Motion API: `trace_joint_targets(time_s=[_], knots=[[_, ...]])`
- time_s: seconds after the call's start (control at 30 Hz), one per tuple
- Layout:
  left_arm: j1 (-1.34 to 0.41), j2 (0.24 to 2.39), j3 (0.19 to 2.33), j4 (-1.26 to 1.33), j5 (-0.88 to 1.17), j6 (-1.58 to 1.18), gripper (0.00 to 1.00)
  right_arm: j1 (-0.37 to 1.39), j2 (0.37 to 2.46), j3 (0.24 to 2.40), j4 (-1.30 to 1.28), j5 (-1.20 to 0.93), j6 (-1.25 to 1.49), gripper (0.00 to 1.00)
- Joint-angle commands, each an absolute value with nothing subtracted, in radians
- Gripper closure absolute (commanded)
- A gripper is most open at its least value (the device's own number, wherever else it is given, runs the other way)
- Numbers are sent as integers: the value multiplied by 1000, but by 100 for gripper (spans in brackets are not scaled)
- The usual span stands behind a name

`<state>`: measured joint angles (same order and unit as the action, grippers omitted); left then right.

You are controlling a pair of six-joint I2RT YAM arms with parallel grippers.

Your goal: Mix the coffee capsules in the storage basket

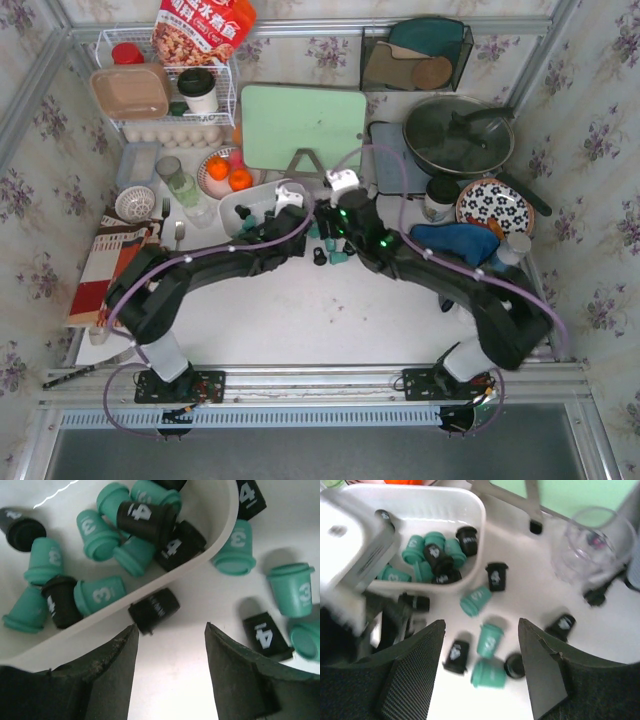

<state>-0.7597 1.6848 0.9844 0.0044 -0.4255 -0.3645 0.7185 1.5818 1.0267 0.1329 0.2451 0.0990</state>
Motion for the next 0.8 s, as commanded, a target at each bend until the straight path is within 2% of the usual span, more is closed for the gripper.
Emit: trace_joint_targets(time_s=[0.0,0.13,0.3,0.5,0.77], knots=[[-771,1789,1083,-58,-564,-368,41,718,1387,850,176,300,142,32],[-772,1862,1157,-163,-697,-461,40,718,1217,682,245,352,159,27],[-774,1889,1200,-246,-730,-540,39,717,1084,548,355,432,158,21],[-774,1945,1265,-299,-685,-591,34,716,1054,459,438,437,176,20],[-790,1976,1318,-365,-687,-686,34,716,1064,473,417,407,187,20]])
